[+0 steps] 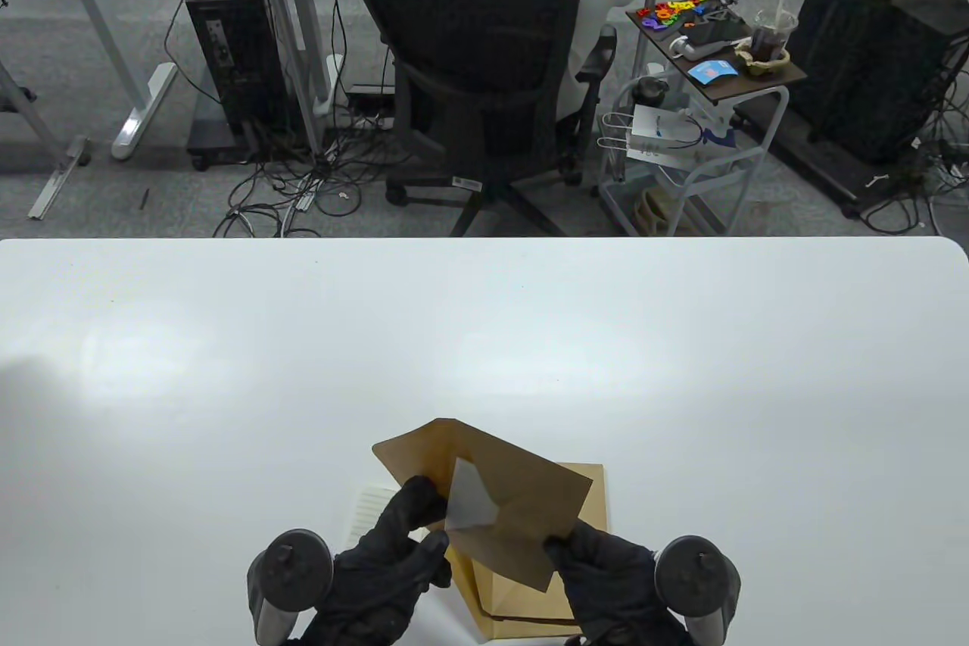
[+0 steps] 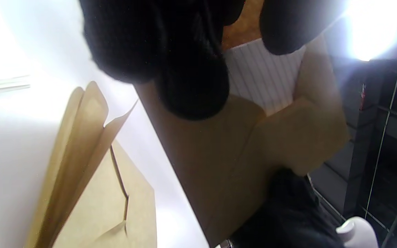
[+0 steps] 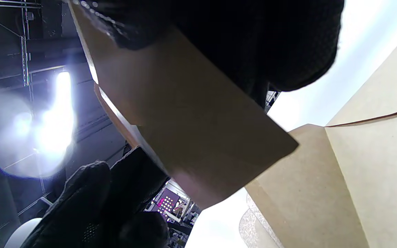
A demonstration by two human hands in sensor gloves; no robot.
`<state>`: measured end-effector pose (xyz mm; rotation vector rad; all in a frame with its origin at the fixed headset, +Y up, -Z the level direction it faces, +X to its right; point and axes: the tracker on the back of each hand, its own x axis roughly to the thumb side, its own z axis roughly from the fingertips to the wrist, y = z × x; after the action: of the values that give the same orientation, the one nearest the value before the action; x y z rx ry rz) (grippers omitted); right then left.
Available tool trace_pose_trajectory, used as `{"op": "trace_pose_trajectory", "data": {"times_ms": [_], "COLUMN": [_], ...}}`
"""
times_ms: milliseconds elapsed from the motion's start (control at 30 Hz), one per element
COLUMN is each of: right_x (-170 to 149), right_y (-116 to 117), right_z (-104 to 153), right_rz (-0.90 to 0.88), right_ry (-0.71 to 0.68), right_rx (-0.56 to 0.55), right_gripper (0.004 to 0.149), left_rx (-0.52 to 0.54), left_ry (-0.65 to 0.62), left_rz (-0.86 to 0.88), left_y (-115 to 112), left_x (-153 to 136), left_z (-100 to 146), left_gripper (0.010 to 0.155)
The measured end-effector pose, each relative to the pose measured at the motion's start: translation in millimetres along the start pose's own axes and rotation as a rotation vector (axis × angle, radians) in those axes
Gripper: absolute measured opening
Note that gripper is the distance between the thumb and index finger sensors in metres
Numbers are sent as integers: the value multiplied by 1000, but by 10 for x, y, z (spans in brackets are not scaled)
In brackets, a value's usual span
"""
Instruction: Pull paper from envelopes and stack
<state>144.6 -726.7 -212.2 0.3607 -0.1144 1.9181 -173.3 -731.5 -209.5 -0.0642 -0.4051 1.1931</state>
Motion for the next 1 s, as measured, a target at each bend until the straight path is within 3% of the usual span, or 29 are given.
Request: {"op": "trace_pose_trajectory", "data": {"times_ms": [100, 267, 533, 700, 833, 933, 1000], "right_x": [7, 79, 89, 74, 58, 21, -7], "right_y": [-6, 36, 8, -111, -255, -379, -452], "right_z": [7, 33, 44, 43, 38, 35, 29], "right_rz": [26, 108, 161, 177, 109, 13, -46], "right_ry": [-3, -72, -30, -4, 25, 65, 97], "right_rx": [-18, -16, -58, -138, -215, -252, -275], "right_gripper": [45, 45, 45, 45, 45, 45, 45], "left_rx": [24, 39, 100, 154, 266, 316, 291], "left_ry": [-13, -93, -170, -145, -111, -14, 130], "left_rz": [-42, -266, -400, -313, -194, -36, 11], "left_y": [35, 13, 64, 254, 610, 905, 1060], "left_x": [37, 134, 234, 223, 188, 68, -75], "left_z": [6, 17, 46, 34, 33, 35, 19], "left_gripper": [67, 46, 43, 43, 43, 43, 44]}}
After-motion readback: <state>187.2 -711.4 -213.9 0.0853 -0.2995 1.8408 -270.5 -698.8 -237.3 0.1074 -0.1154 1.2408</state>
